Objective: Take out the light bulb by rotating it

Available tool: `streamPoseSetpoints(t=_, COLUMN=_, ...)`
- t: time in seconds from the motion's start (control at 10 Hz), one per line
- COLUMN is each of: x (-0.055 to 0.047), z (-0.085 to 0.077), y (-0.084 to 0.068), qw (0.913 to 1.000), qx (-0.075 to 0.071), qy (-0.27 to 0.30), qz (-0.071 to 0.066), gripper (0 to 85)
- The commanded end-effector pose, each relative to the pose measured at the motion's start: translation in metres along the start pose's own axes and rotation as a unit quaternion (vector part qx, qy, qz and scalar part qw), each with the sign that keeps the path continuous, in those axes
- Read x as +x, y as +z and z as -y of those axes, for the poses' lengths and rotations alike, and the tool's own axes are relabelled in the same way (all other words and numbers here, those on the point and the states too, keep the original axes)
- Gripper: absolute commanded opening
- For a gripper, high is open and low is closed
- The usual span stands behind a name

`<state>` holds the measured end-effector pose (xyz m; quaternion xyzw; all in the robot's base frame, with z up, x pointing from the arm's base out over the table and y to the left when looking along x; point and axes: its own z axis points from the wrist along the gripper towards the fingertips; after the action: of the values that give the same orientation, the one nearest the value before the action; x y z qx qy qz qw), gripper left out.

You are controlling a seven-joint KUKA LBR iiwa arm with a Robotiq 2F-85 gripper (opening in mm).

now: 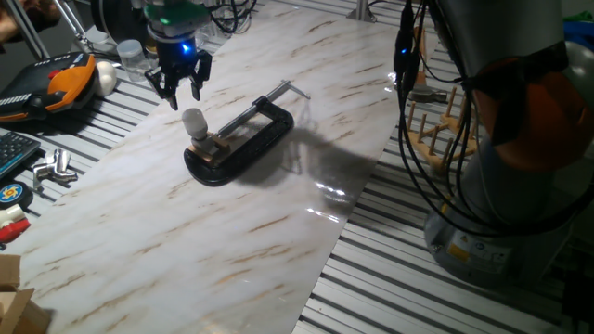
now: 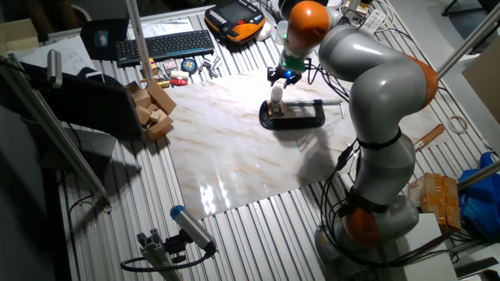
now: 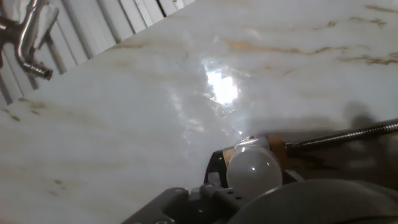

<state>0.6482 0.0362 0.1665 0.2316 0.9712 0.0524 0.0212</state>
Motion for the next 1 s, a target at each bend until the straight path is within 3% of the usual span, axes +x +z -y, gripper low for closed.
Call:
streamPoseSetpoints(t=0.0, x=0.0, z=-0.0008, y=0.0005, qw=0.408, qx=0.032, qy=0.907, qz=0.101, gripper=51.0)
streamPoseSetpoints(t=0.1, x=0.0003, z=-0.0013, y=0.0006, qw=0.3947, qx=0.045, qy=0.913, qz=0.097, gripper=51.0)
streamPoseSetpoints(t=0.2, x=0.0006, z=-0.0014, y=0.0002, qw=0.3916, qx=0.054, qy=0.913, qz=0.1, gripper=51.0)
streamPoseSetpoints(t=0.3, x=0.0005, z=-0.0014, y=-0.0005, qw=0.4073, qx=0.051, qy=0.906, qz=0.104, gripper=34.0)
streamPoseSetpoints(t=0.4, x=0.0008, z=-0.0011, y=-0.0009, qw=0.4266, qx=0.041, qy=0.898, qz=0.101, gripper=34.0)
streamPoseSetpoints(t=0.5, x=0.001, z=-0.0011, y=-0.0009, qw=0.435, qx=0.042, qy=0.894, qz=0.098, gripper=34.0)
streamPoseSetpoints(t=0.6, x=0.001, z=-0.0009, y=-0.0008, qw=0.4254, qx=0.047, qy=0.898, qz=0.098, gripper=34.0)
streamPoseSetpoints(t=0.7, x=0.0012, z=-0.0007, y=-0.0007, qw=0.4221, qx=0.051, qy=0.9, qz=0.1, gripper=34.0)
streamPoseSetpoints(t=0.9, x=0.0015, z=-0.0005, y=-0.0008, qw=0.4091, qx=0.052, qy=0.905, qz=0.105, gripper=68.0)
